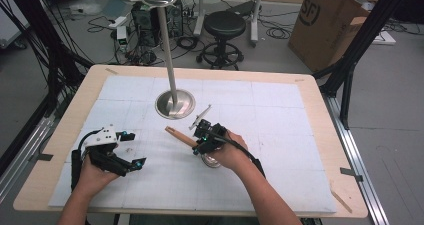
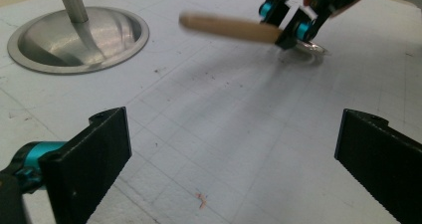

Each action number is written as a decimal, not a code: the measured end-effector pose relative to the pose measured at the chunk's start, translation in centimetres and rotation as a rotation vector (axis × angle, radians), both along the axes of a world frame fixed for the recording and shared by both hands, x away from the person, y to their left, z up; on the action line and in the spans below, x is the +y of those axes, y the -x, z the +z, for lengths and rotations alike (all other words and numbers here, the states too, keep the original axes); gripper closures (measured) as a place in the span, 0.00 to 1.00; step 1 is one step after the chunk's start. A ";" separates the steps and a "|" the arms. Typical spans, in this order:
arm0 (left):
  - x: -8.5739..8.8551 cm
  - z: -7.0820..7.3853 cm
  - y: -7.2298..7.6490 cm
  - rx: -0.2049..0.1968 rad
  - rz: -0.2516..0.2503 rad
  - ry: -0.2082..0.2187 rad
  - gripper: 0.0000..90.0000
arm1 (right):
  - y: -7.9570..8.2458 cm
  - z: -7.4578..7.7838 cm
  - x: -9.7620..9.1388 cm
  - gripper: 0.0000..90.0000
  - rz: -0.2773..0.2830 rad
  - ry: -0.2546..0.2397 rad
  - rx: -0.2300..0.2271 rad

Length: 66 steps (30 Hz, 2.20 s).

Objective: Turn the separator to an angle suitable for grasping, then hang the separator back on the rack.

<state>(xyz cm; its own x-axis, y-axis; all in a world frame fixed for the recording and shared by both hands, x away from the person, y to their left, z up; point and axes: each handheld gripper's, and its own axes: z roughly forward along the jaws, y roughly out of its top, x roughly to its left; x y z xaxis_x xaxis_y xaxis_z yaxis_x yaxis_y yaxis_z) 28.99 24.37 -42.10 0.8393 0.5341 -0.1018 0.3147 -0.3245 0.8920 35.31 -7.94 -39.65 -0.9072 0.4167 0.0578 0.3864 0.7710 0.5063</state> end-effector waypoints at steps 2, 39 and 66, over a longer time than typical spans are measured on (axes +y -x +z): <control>0.0 0.0 0.0 -0.002 -0.001 -0.006 0.02 | 0.1 1.0 -0.8 0.77 -0.010 -0.050 -0.016; -0.5 -0.2 -0.4 0.003 0.002 -0.016 0.02 | 0.5 7.4 -6.3 0.77 -0.067 -0.311 -0.191; -0.4 -0.2 -0.5 0.002 0.003 -0.017 0.02 | -0.7 11.4 -8.1 0.76 -0.119 -0.455 -0.315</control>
<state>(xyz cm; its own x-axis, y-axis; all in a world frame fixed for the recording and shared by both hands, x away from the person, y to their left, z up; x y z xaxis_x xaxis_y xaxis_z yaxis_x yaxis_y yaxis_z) 29.48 23.93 -42.33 0.8374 0.5383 -0.0946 0.3179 -0.3390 0.8854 36.05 -16.06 -28.21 -0.8583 0.5131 -0.0100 0.2338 0.4083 0.8824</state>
